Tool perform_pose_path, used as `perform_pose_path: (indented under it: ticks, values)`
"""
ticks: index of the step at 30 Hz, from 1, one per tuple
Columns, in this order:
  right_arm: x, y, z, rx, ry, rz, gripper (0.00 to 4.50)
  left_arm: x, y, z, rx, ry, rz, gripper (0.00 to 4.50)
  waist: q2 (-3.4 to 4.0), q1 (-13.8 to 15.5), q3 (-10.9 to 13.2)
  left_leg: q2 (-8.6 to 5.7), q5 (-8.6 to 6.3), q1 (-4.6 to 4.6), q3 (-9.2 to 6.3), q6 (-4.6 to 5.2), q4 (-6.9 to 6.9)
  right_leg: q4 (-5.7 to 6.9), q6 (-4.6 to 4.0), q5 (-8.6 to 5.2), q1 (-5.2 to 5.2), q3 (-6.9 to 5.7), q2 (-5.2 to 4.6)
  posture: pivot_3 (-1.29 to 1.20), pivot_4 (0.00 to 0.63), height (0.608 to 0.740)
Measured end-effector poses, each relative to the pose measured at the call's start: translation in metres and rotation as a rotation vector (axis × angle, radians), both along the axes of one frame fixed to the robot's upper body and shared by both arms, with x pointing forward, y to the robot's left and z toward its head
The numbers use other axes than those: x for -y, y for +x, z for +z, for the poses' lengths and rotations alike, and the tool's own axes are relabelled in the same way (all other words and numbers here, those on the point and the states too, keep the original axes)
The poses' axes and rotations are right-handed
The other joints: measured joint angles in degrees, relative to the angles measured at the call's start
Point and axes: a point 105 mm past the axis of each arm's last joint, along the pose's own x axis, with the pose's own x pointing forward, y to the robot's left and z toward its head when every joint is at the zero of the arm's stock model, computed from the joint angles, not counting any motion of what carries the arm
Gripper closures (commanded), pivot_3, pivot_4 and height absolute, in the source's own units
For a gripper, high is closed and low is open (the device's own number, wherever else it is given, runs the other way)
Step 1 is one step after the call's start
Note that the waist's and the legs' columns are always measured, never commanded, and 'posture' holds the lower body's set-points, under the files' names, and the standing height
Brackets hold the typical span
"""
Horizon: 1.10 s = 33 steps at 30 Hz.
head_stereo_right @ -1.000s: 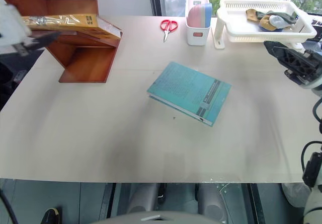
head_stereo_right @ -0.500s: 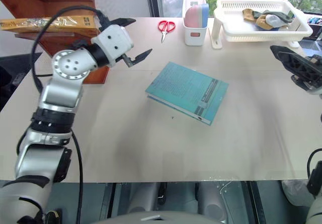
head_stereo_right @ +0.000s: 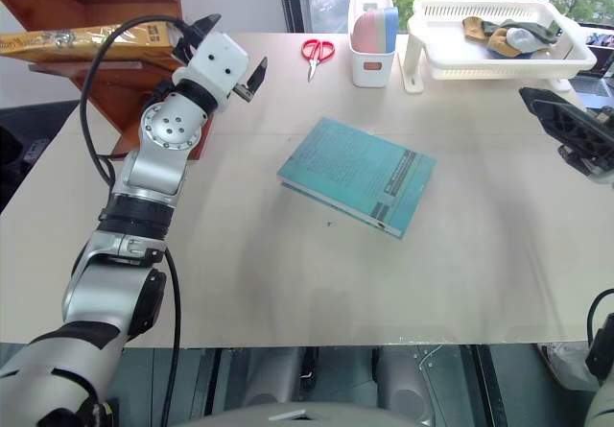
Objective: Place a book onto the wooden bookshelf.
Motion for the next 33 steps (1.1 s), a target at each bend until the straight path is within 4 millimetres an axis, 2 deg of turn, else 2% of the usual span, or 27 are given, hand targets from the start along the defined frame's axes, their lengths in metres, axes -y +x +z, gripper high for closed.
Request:
perform_pose_path:
  ticks: [4, 10, 16, 18, 19, 20, 21, 23, 24, 26, 28, 29, 31, 33]
  values:
    - [0.001, 0.0, -0.002, 0.0, 0.0, -0.005, 0.0, -0.01, 0.0, -0.013, -0.043, -0.023, 0.031, 0.04, 0.0, -0.8, 0.0, 0.01, 0.0, 0.03, -0.01, 0.0, -0.01, 0.02, 0.0, 0.0, 0.0, 0.04, 0.0, 0.0, 0.15, 0.74]
    - [0.001, -0.001, -0.007, -0.01, -0.006, -0.011, 0.0, -0.02, -0.004, -0.043, -0.148, -0.035, 0.055, 0.04, 0.0, -0.7, 0.0, 0.0, 0.0, 0.03, -0.02, 0.0, -0.01, 0.01, 0.0, 0.0, 0.01, 0.03, 0.0, 0.0, 0.15, 0.74]
    - [-0.002, -0.001, -0.019, -0.034, -0.01, -0.016, 0.0, -0.024, -0.015, -0.049, -0.188, -0.113, 0.058, 0.04, -0.01, -0.4, 0.0, 0.0, 0.0, 0.03, -0.06, 0.0, -0.01, -0.01, 0.0, 0.0, 0.04, 0.03, -0.02, 0.0, 0.15, 0.74]
    - [-0.002, -0.001, -0.026, -0.053, -0.023, -0.03, 0.0, -0.023, -0.022, -0.062, -0.244, -0.202, 0.042, 0.04, -0.01, -0.3, 0.0, 0.0, 0.0, 0.03, -0.07, 0.0, -0.01, -0.01, 0.0, 0.0, 0.04, 0.03, -0.04, 0.0, 0.15, 0.74]
    - [-0.003, 0.0, -0.032, -0.069, -0.036, -0.04, 0.0, -0.021, -0.028, -0.077, -0.32, -0.274, 0.022, 0.04, -0.01, -0.3, 0.0, -0.01, 0.0, 0.03, -0.07, 0.0, -0.01, 0.0, 0.0, 0.0, 0.04, 0.03, -0.04, 0.0, 0.15, 0.74]
    - [-0.003, 0.0, -0.035, -0.078, -0.043, -0.043, 0.0, -0.02, -0.03, -0.084, -0.353, -0.301, 0.014, 0.04, -0.01, -0.3, 0.0, 0.0, 0.0, 0.03, -0.08, 0.0, -0.01, 0.0, 0.0, 0.0, 0.04, 0.03, -0.04, 0.0, 0.15, 0.74]
    - [-0.005, 0.001, -0.042, -0.098, -0.051, -0.053, 0.0, -0.019, -0.04, -0.101, -0.441, -0.356, -0.018, 0.04, -0.02, -0.3, 0.0, 0.02, 0.0, 0.03, -0.1, 0.0, -0.01, 0.0, 0.0, 0.0, 0.04, 0.02, -0.03, 0.0, 0.15, 0.74]
    - [-0.005, 0.0, -0.056, -0.133, -0.06, -0.077, 0.0, -0.017, -0.058, -0.121, -0.537, -0.389, -0.07, 0.04, -0.05, -0.5, 0.0, 0.05, 0.0, 0.03, -0.11, -0.01, -0.07, -0.04, 0.0, 0.0, 0.04, 0.02, -0.01, 0.0, 0.15, 0.74]
    - [-0.004, -0.003, -0.072, -0.168, -0.074, -0.097, 0.0, -0.02, -0.074, -0.135, -0.597, -0.415, -0.101, 0.04, -0.06, -0.6, -0.1, 0.1, 0.0, 0.05, -0.12, -0.01, -0.1, -0.07, -0.02, -0.01, 0.06, 0.02, -0.01, 0.0, 0.15, 0.74]
    - [-0.002, -0.006, -0.101, -0.235, -0.085, -0.144, 0.0, -0.031, -0.092, -0.155, -0.685, -0.486, -0.104, 0.04, -0.05, -0.5, -0.1, 0.1, 0.0, 0.05, -0.11, -0.01, -0.12, -0.07, -0.02, -0.01, 0.04, 0.01, -0.01, 0.0, 0.15, 0.74]
    - [-0.003, -0.006, -0.123, -0.264, -0.116, -0.2, 0.0, -0.037, -0.109, -0.159, -0.714, -0.548, -0.121, 0.04, -0.02, -0.5, 0.0, 0.1, 0.01, 0.12, -0.07, -0.01, -0.05, 0.01, 0.01, 0.01, 0.09, 0.05, -0.06, 0.0, 0.15, 0.74]
    - [-0.004, -0.004, -0.125, -0.255, -0.132, -0.213, 0.0, -0.037, -0.113, -0.157, -0.71, -0.555, -0.132, 0.04, -0.02, -0.5, 0.0, 0.1, 0.01, 0.23, -0.05, -0.01, -0.04, 0.01, 0.04, 0.02, 0.21, 0.07, -0.08, 0.0, 0.15, 0.74]
    - [-0.013, 0.0, -0.13, -0.169, -0.232, -0.266, 0.0, -0.033, -0.129, -0.158, -0.708, -0.57, -0.164, 0.04, -0.06, -0.6, -0.1, 0.05, -0.04, 1.01, -0.01, 0.01, -0.15, -0.32, 0.05, 0.01, 1.03, 0.08, -0.08, 0.0, 0.15, 0.74]
    - [-0.023, -0.002, -0.146, -0.12, -0.304, -0.284, 0.0, -0.026, -0.145, -0.17, -0.745, -0.603, -0.197, 0.04, -0.13, -0.7, -0.1, 0.13, -0.04, 1.74, 0.02, -0.02, -0.72, -1.02, 0.04, 0.01, 1.82, 0.05, -0.07, 0.0, 0.15, 0.74]
